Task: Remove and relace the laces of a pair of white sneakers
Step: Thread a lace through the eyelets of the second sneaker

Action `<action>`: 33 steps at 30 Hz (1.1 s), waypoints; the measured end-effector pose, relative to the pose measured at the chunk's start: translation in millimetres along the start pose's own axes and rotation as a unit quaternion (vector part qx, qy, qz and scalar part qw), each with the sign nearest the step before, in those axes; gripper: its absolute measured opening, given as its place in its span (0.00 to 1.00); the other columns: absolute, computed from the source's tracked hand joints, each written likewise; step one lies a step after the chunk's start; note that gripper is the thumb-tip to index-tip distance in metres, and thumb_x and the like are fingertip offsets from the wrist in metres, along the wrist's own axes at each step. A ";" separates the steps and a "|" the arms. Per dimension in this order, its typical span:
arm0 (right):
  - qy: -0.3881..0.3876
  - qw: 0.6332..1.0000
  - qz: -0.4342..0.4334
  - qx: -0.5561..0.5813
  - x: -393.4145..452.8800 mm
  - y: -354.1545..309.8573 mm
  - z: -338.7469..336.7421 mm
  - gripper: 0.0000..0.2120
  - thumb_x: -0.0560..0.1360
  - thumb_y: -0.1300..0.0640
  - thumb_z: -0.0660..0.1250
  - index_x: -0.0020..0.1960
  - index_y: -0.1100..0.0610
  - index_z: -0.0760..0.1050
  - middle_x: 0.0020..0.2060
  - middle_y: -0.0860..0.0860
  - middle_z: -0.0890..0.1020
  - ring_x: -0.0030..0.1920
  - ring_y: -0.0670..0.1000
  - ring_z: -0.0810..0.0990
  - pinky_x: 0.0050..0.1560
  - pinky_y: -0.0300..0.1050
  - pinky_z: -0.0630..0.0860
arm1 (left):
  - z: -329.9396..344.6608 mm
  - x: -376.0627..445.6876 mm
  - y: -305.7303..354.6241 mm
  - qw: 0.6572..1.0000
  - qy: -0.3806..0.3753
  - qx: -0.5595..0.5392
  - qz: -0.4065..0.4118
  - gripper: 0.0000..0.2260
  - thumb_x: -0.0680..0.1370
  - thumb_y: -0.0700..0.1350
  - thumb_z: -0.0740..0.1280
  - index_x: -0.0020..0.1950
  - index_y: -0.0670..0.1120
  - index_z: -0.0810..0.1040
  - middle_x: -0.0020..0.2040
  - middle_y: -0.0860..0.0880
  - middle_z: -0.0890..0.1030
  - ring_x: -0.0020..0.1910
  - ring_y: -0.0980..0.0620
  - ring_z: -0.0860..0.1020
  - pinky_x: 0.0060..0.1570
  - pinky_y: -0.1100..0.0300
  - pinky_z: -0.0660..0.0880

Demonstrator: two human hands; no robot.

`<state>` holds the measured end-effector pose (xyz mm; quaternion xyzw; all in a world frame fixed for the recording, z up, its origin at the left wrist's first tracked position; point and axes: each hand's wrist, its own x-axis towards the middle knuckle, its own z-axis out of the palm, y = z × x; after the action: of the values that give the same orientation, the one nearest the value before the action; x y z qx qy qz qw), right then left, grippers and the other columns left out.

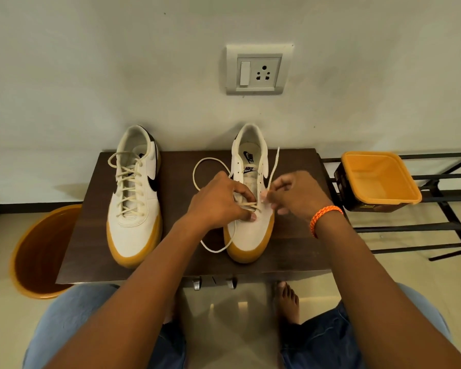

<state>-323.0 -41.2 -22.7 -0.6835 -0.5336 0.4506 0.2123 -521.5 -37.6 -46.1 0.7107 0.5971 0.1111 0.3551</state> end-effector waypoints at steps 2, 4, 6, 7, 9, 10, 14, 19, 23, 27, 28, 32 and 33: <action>-0.024 0.999 0.003 -0.034 -0.4 2.0 6.9 0.05 0.75 0.61 0.78 0.45 0.61 0.82 0.37 0.55 0.87 0.36 0.50 0.87 0.38 0.41 0.83 | 0.1 -0.5 -0.6 1.000 0.002 0.001 0.000 0.18 0.66 0.59 0.84 0.54 0.63 0.86 0.53 0.57 0.69 0.51 0.53 0.74 0.47 0.53 0.77; 0.009 0.997 -0.025 -0.071 1.4 3.0 10.5 0.06 0.74 0.62 0.78 0.41 0.59 0.82 0.34 0.53 0.86 0.35 0.49 0.87 0.40 0.42 0.83 | 0.6 -0.3 -0.3 1.000 0.002 0.001 -0.002 0.19 0.66 0.59 0.84 0.54 0.62 0.86 0.54 0.55 0.70 0.52 0.52 0.74 0.48 0.53 0.77; 0.031 0.995 -0.045 -0.081 1.5 3.0 12.0 0.07 0.74 0.62 0.78 0.40 0.56 0.81 0.33 0.52 0.86 0.34 0.49 0.87 0.44 0.46 0.85 | 0.9 0.5 -0.1 1.000 0.002 -0.001 -0.003 0.19 0.66 0.58 0.84 0.55 0.62 0.86 0.55 0.54 0.70 0.53 0.51 0.74 0.48 0.53 0.77; 0.037 0.996 -0.051 -0.069 1.0 3.5 11.6 0.08 0.74 0.63 0.78 0.39 0.55 0.81 0.33 0.52 0.86 0.34 0.48 0.87 0.45 0.47 0.85 | 1.1 0.8 -0.1 1.000 0.001 -0.004 -0.004 0.18 0.66 0.58 0.84 0.54 0.62 0.86 0.56 0.54 0.70 0.53 0.51 0.74 0.49 0.52 0.78; 0.058 0.996 -0.055 -0.031 1.0 3.6 7.8 0.08 0.75 0.64 0.76 0.41 0.55 0.81 0.34 0.52 0.86 0.34 0.48 0.87 0.43 0.46 0.85 | 0.7 1.1 -0.1 1.000 -0.003 -0.013 -0.004 0.18 0.67 0.58 0.84 0.54 0.63 0.86 0.56 0.54 0.71 0.53 0.52 0.74 0.50 0.52 0.79; 0.074 0.996 -0.056 -0.004 1.5 3.1 4.3 0.07 0.76 0.65 0.74 0.42 0.55 0.82 0.34 0.52 0.86 0.35 0.48 0.87 0.42 0.45 0.84 | 0.8 1.1 -0.1 1.000 -0.005 -0.016 -0.004 0.17 0.67 0.58 0.84 0.54 0.63 0.86 0.55 0.55 0.71 0.53 0.52 0.74 0.50 0.52 0.79; 0.153 0.979 -0.064 0.121 3.2 -1.2 -15.8 0.06 0.79 0.64 0.71 0.46 0.55 0.82 0.39 0.54 0.86 0.40 0.52 0.86 0.40 0.44 0.83 | 0.3 -0.5 0.2 0.999 -0.008 -0.033 -0.012 0.15 0.67 0.57 0.84 0.50 0.64 0.85 0.56 0.57 0.70 0.51 0.56 0.73 0.52 0.52 0.80; 0.024 0.995 0.020 0.091 0.8 1.4 -8.5 0.02 0.78 0.62 0.74 0.48 0.60 0.83 0.42 0.58 0.87 0.40 0.53 0.86 0.38 0.45 0.83 | 0.6 0.1 -0.4 1.000 -0.006 -0.026 -0.005 0.16 0.67 0.57 0.84 0.51 0.64 0.85 0.55 0.56 0.71 0.53 0.53 0.74 0.53 0.50 0.80; -0.019 0.999 0.015 0.034 2.0 4.3 10.6 0.05 0.77 0.63 0.75 0.48 0.63 0.82 0.38 0.58 0.87 0.38 0.53 0.88 0.36 0.41 0.83 | 1.2 1.5 -2.2 1.000 -0.002 -0.016 0.003 0.17 0.66 0.57 0.84 0.52 0.63 0.85 0.53 0.58 0.69 0.51 0.55 0.73 0.51 0.51 0.78; 0.041 0.999 -0.030 0.019 3.3 3.2 6.9 0.04 0.78 0.64 0.73 0.44 0.60 0.82 0.36 0.56 0.87 0.36 0.52 0.87 0.39 0.44 0.84 | 0.7 2.2 -2.8 1.000 -0.008 -0.017 0.003 0.17 0.67 0.58 0.84 0.52 0.64 0.85 0.55 0.56 0.70 0.51 0.55 0.73 0.50 0.52 0.78; 0.063 0.997 -0.038 0.038 4.0 3.0 2.8 0.05 0.78 0.65 0.73 0.44 0.59 0.82 0.36 0.55 0.86 0.36 0.52 0.87 0.39 0.44 0.84 | 0.5 2.2 -2.5 1.000 -0.009 -0.018 0.004 0.16 0.67 0.58 0.84 0.52 0.64 0.85 0.55 0.56 0.70 0.51 0.55 0.73 0.49 0.53 0.78; 0.200 0.967 -0.078 0.134 5.3 -0.9 -18.4 0.06 0.80 0.62 0.70 0.44 0.56 0.81 0.38 0.55 0.86 0.37 0.50 0.86 0.38 0.42 0.83 | 0.0 2.9 -3.8 0.999 -0.017 -0.030 0.000 0.15 0.67 0.57 0.84 0.49 0.65 0.85 0.56 0.56 0.71 0.50 0.56 0.74 0.47 0.54 0.76; 0.205 0.965 -0.076 0.147 5.3 -1.4 -21.7 0.06 0.81 0.61 0.70 0.45 0.56 0.81 0.39 0.56 0.86 0.37 0.50 0.85 0.38 0.42 0.83 | 0.0 3.2 -3.9 0.999 -0.018 -0.031 -0.001 0.14 0.66 0.57 0.84 0.49 0.66 0.85 0.56 0.56 0.72 0.51 0.55 0.75 0.47 0.54 0.76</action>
<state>-305.3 -31.7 -12.8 -0.6798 -0.4570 0.3572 0.4487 -523.6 -34.5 -49.4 0.7007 0.5876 0.1168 0.3875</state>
